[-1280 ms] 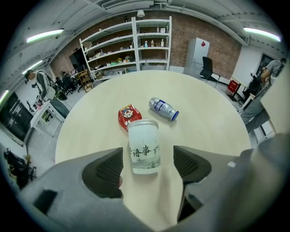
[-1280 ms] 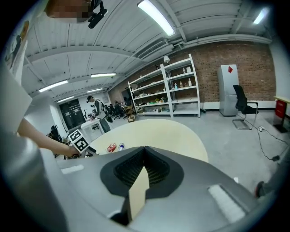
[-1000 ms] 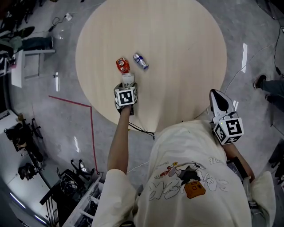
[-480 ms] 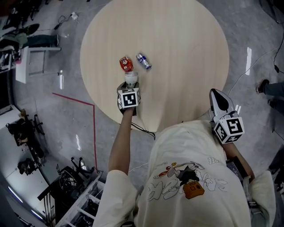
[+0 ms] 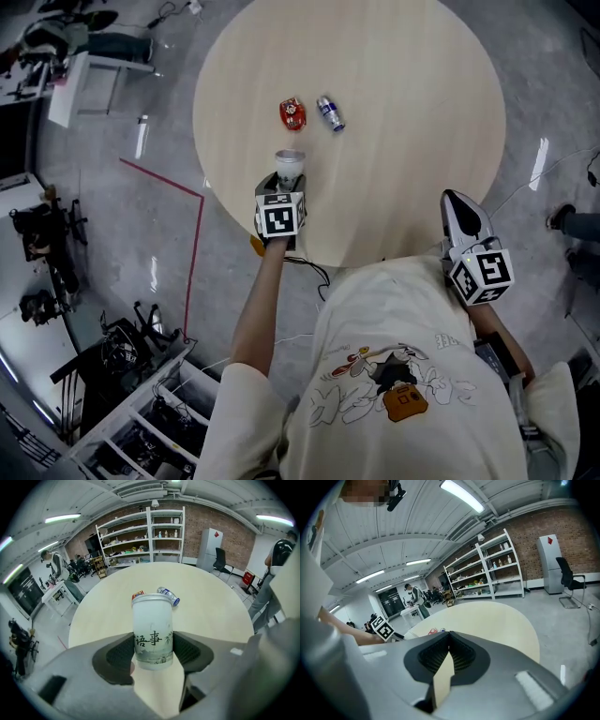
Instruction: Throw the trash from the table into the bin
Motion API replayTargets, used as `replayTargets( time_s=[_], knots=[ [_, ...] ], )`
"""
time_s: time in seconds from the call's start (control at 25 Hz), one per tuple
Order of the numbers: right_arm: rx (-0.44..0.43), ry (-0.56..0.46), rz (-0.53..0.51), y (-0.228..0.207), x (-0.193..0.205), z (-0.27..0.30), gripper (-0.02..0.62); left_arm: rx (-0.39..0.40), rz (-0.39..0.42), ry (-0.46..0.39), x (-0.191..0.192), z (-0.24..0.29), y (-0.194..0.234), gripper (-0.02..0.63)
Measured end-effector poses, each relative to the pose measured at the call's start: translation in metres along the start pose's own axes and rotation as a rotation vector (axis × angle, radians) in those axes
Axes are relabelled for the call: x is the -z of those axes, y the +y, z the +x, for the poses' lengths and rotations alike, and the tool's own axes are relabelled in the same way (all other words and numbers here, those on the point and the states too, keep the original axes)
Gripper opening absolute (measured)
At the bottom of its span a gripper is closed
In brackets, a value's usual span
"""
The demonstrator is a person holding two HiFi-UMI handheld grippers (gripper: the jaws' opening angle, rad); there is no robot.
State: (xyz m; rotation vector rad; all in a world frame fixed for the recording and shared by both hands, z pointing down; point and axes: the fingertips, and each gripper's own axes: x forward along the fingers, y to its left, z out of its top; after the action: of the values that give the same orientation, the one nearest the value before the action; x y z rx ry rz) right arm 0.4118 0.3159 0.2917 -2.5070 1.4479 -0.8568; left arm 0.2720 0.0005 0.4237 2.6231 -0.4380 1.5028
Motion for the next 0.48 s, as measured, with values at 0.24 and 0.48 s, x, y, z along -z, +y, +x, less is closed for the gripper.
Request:
replayTargets(
  time_s=[0.24, 0.48],
  knots=[
    [-0.063, 0.018, -0.034, 0.020, 0.010, 0.000, 0.008, -0.033, -0.085, -0.012, 0.039, -0.029, 0.004, 0.258],
    [-0.132, 0.036, -0.060, 0.044, 0.015, 0.003, 0.008, -0.081, -0.184, -0.027, 0.077, -0.063, 0.015, 0.258]
  ],
)
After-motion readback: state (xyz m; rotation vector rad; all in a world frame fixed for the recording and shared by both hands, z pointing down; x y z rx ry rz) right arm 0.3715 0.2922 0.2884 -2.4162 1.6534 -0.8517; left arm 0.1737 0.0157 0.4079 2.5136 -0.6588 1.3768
